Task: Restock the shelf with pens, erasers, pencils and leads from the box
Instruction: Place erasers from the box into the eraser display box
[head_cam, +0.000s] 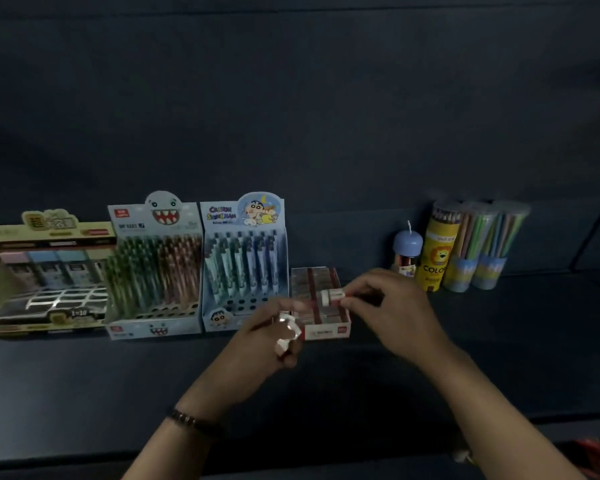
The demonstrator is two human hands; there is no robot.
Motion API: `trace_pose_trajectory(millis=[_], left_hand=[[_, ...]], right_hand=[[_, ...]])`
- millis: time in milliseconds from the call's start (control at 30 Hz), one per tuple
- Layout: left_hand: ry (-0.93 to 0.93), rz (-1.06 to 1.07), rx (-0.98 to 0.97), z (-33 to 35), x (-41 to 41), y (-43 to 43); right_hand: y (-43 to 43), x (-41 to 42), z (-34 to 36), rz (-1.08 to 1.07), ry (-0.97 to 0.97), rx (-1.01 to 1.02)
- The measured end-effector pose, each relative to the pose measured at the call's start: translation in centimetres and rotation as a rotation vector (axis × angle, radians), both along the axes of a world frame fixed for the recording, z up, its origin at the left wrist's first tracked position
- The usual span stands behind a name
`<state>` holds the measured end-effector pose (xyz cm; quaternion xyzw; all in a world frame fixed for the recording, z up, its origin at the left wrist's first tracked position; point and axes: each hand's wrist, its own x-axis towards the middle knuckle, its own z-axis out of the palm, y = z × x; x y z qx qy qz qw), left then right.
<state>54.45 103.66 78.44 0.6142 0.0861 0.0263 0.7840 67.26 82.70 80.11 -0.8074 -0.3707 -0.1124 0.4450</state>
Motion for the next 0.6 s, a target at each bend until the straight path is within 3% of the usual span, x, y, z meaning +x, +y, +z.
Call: trace_pose_trajectory(millis=[200,333,600], left_hand=[[-0.042,-0.004,-0.110,-1.7,0.7,2.6],[-0.076,0.022,-0.169,-1.8,0.6,2.3],[-0.024,0.081,-0.111,-1.2,-0.1,2.0]], right_hand=[[2.9,4.1,-1.3,-0.107,0.120,-0.242],[3.6,4.8,-2.7,-0.121,0.162,-0.264],[3.8,4.5,-3.2,-0.109,0.050,-0.374]])
